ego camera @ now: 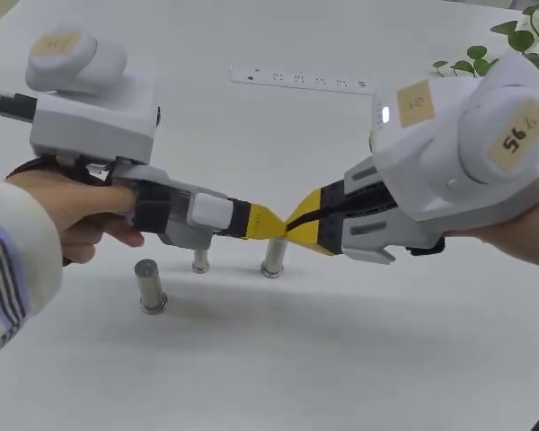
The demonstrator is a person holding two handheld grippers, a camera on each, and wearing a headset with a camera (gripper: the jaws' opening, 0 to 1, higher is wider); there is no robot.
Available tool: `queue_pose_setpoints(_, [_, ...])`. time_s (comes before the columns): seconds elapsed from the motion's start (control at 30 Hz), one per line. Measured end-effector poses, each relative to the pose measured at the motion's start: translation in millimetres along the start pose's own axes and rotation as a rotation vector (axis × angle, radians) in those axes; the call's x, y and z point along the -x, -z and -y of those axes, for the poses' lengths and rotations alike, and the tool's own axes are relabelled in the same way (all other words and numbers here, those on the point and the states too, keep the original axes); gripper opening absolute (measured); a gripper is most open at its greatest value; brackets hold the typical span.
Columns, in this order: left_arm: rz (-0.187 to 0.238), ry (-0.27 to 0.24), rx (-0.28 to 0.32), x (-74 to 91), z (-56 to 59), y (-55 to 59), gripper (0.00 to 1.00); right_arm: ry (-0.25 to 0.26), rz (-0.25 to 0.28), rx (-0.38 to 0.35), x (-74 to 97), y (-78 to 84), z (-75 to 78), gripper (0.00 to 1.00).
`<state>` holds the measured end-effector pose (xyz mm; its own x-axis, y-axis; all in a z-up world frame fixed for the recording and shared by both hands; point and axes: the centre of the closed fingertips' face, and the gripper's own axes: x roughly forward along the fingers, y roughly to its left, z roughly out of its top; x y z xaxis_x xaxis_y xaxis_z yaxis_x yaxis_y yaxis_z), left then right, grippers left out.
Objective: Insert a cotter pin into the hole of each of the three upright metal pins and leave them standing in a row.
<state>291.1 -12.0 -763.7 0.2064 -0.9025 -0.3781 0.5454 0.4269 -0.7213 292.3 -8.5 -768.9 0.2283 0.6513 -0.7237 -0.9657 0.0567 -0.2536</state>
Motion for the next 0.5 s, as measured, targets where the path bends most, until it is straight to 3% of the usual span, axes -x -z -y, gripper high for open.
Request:
queue_pose_setpoints(0.23, [-0.005, -0.002, 0.018, 0.8, -1.1, 1.1, 0.01, -0.005, 0.001, 0.005, -0.9, -0.6, -1.1, 0.04])
queue_pose_setpoints(0.5, [-0.002, -0.007, -0.029, 2.5, -4.0, 0.2, 0.01, -0.008, 0.001, 0.012, -1.5, -1.1, -1.9, 0.04])
